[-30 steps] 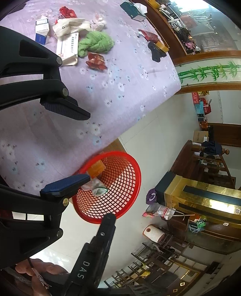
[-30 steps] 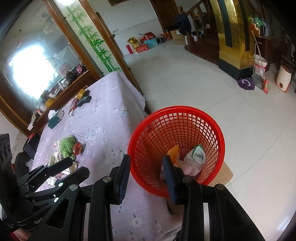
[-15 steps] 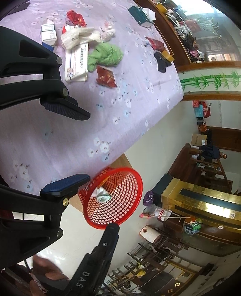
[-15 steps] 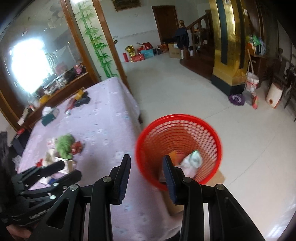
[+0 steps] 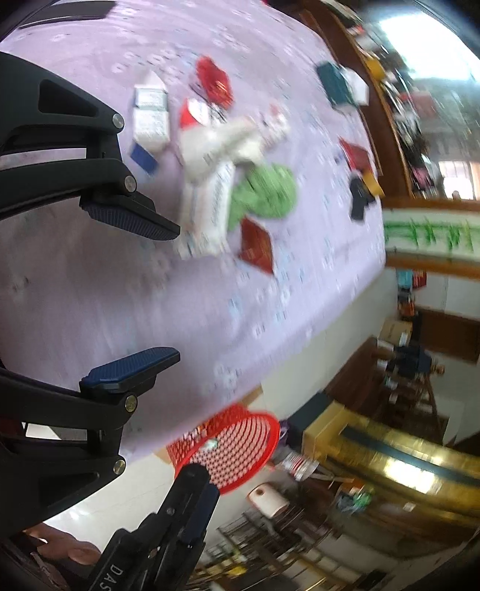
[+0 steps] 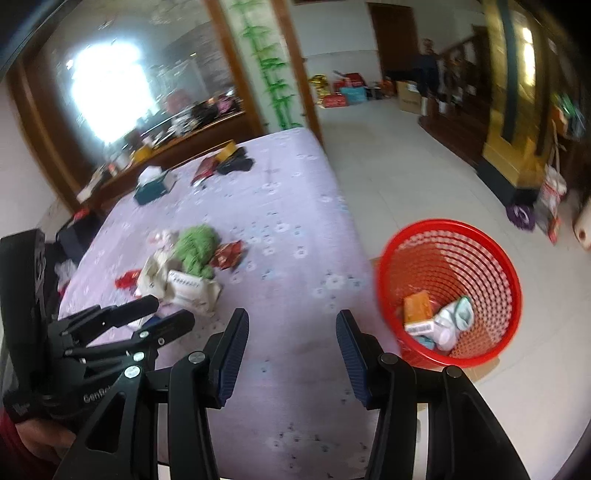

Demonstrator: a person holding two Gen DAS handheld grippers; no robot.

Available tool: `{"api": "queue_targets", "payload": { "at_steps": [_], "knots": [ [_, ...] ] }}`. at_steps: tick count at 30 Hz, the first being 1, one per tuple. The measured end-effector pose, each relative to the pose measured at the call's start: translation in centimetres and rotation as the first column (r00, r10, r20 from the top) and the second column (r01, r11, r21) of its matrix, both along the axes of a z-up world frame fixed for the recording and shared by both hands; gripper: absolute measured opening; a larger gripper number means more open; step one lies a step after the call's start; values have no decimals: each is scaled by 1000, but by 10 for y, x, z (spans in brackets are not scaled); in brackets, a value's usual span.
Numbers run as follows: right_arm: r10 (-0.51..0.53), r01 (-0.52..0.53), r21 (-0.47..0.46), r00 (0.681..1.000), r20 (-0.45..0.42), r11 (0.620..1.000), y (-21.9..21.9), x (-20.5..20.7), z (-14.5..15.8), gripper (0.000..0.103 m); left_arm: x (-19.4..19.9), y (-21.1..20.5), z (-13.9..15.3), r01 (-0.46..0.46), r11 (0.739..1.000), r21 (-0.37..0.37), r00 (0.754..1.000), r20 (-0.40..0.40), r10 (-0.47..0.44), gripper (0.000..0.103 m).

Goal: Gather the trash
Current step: 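Move both open tools away from the basket back toward the table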

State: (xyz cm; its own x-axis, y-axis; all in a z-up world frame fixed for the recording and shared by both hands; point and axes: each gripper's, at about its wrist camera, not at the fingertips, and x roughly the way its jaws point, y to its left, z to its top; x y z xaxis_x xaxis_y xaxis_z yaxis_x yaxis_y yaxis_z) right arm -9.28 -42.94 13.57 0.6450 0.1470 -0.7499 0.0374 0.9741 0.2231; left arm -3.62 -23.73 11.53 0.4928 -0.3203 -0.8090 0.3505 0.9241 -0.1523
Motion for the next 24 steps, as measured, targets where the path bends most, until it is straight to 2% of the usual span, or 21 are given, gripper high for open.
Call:
{"api": "queue_targets", "payload": {
  "at_steps": [5, 10, 13, 17, 21, 24],
  "knots": [
    [76, -76, -13, 997, -18, 997, 29, 10, -8, 53, 0, 51, -12, -114, 993, 1, 993, -34, 114, 59],
    [163, -164, -19, 986, -22, 986, 60, 20, -9, 53, -1, 108, -26, -252, 968, -7, 965, -80, 251, 59],
    [192, -192, 0, 981, -32, 981, 69, 25, -12, 53, 2, 141, -36, -347, 938, -23, 931, -128, 341, 59],
    [197, -197, -1, 980, -34, 980, 70, 29, -12, 53, 15, 175, -48, -462, 881, -105, 872, -233, 430, 59],
    [182, -182, 0, 983, -29, 983, 61, 31, -9, 53, 33, 180, -54, -529, 832, -163, 827, -316, 464, 59],
    [168, -168, -8, 985, -28, 986, 51, 32, -9, 53, 47, 173, -58, -565, 805, -178, 799, -359, 482, 59]
  ]
}}
